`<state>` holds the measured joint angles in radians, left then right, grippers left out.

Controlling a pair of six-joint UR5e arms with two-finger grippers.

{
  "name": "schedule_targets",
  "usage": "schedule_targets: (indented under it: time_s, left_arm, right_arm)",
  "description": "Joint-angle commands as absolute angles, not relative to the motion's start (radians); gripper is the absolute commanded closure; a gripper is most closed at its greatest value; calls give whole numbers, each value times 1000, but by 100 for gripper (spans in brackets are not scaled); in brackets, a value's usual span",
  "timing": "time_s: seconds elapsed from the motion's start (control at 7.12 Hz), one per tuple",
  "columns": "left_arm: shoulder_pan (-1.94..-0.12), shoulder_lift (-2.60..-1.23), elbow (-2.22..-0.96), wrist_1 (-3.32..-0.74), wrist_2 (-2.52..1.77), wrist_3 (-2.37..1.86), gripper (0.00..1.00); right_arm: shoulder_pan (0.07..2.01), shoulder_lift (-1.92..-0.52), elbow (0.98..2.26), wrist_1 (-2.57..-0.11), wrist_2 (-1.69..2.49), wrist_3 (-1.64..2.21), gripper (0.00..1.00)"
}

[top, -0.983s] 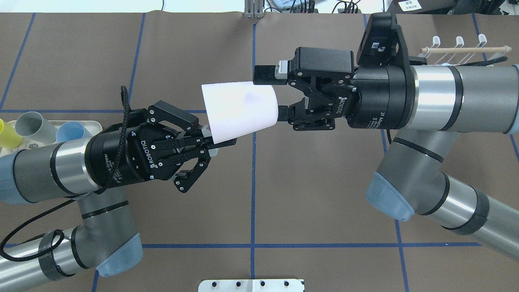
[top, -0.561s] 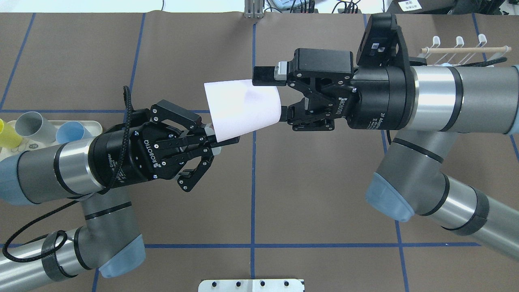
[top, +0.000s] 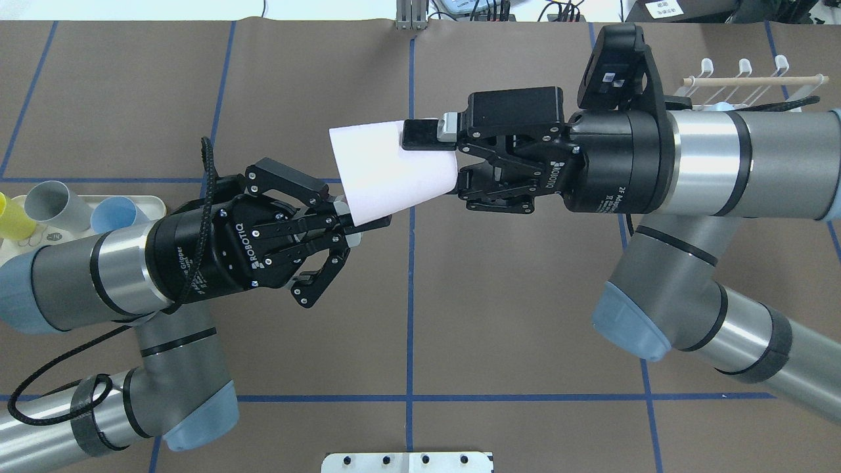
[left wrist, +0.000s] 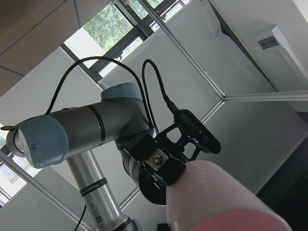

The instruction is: Transfer IKEA cup to right arm and place on rack

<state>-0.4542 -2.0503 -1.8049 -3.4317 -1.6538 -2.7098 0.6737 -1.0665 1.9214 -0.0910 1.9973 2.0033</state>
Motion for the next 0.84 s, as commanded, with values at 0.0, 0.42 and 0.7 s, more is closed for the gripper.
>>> schedule_targets:
  time_s: [0.0, 0.42, 0.7]
  left_arm:
    - [-454, -2048, -1799, -3430, -1631, -2703, 71]
    - [-516, -2001, -1813, -3427, -1628, -2695, 0]
    - [-671, -1868, -1810, -3427, -1681, -2651, 0]
  right_arm:
    - [675, -1068, 1922, -84, 1997, 2003, 74]
    - [684, -1075, 1922, -84, 1952, 1997, 79]
    - [765, -1112, 1884, -97, 1916, 1976, 79]
